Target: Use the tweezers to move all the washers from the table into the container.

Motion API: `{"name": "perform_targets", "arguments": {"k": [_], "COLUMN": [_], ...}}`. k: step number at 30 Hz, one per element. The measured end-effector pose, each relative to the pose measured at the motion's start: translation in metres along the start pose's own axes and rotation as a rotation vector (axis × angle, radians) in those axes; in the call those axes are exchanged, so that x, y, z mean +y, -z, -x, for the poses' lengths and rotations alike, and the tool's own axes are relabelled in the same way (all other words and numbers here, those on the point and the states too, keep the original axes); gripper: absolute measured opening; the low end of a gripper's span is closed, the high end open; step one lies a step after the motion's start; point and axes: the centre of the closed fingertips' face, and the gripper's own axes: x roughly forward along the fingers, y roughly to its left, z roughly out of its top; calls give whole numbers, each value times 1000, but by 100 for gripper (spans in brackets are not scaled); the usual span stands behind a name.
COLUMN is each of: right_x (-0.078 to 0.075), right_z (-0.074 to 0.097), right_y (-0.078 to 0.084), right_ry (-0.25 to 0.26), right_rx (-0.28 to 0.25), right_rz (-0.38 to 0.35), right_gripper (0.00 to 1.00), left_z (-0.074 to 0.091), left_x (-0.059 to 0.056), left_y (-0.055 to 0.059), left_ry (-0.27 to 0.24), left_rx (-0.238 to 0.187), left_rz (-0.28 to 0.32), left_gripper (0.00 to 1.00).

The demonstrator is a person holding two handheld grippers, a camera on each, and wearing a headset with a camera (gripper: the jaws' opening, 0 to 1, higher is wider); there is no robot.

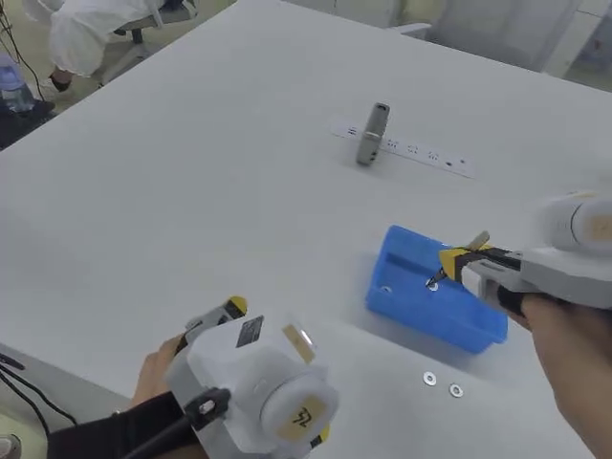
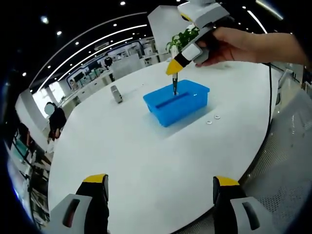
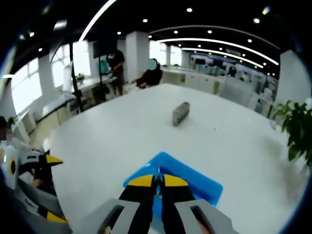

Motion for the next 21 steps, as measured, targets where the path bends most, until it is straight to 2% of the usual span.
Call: {"name": "perform_targets", "arguments": {"k": [6,13,18,21], "right_x": [-7,-5,-3,0], "right_z": [-25,-37,-35,-35], "right_y": [24,43,41,42], "right_ry": [11,6,7,9], "right_rx": [42,90,78,78], "right_rz": [-54,-75,-75,-42], "right_gripper": [1,1,1,1], "left_z": [0,0,0,1], "left_x": [1,2,2,2], "left_y": [1,1,1,1], "left_ry": [-4,-11,-10,-15], "left_rx": [3,5,6,7], "left_rz": [4,5,5,-1], "left_gripper": [91,91,91,91]}}
